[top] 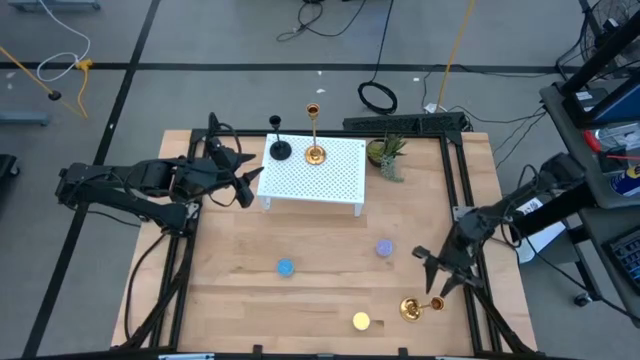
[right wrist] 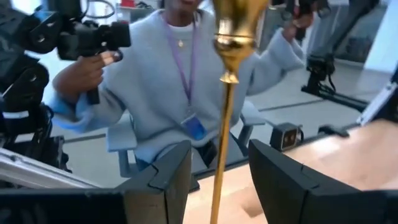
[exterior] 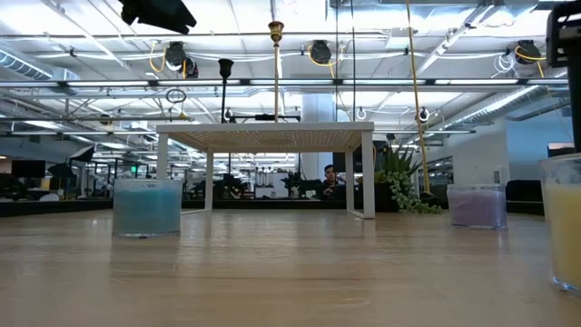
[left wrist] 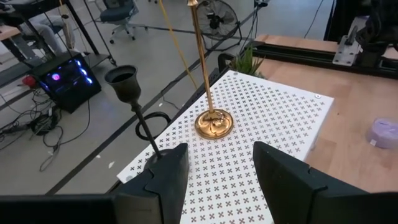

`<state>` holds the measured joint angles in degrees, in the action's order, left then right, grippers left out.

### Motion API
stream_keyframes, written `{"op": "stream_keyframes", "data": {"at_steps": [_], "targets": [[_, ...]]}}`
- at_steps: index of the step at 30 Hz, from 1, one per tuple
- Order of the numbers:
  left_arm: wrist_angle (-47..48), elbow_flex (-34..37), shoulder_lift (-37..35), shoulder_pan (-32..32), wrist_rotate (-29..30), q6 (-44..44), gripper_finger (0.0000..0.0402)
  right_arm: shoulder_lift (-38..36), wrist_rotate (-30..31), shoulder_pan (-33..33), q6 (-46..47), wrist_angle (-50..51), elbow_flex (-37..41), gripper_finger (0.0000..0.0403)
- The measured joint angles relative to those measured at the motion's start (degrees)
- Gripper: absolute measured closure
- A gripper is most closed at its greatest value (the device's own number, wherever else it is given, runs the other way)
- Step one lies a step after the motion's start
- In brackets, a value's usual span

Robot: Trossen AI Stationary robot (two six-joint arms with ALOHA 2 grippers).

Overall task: Pick & Place candle stick holders
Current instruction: Put the gold candle holder on the shelf

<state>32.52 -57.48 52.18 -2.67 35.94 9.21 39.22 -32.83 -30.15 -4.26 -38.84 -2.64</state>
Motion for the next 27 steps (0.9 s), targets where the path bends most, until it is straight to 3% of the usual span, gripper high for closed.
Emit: {"op": "stream_keyframes", "data": {"at_steps": [4,10,21,27], "targets": [[0.0,0.0,0.0,0.0,0.0,0.0,0.0213,3.2,0.4,-1.9,-2.3,-3.7,-0.6,0.0248],[0.0,0.0,0.0,0.0,0.0,0.0,0.0213,10.4,9.0,-4.1,0.8,-3.3,-4.7,0.0248],[0.3,0.0,0.0,0.0,0.0,0.0,0.0213,21.4,9.1,-7.8,1.4,-10.8,-7.1,0.0249],[0.3,0.0,0.0,0.0,0.0,-0.5,0.0213,23.6,9.2,-7.8,1.4,-12.9,-7.2,0.029]]}}
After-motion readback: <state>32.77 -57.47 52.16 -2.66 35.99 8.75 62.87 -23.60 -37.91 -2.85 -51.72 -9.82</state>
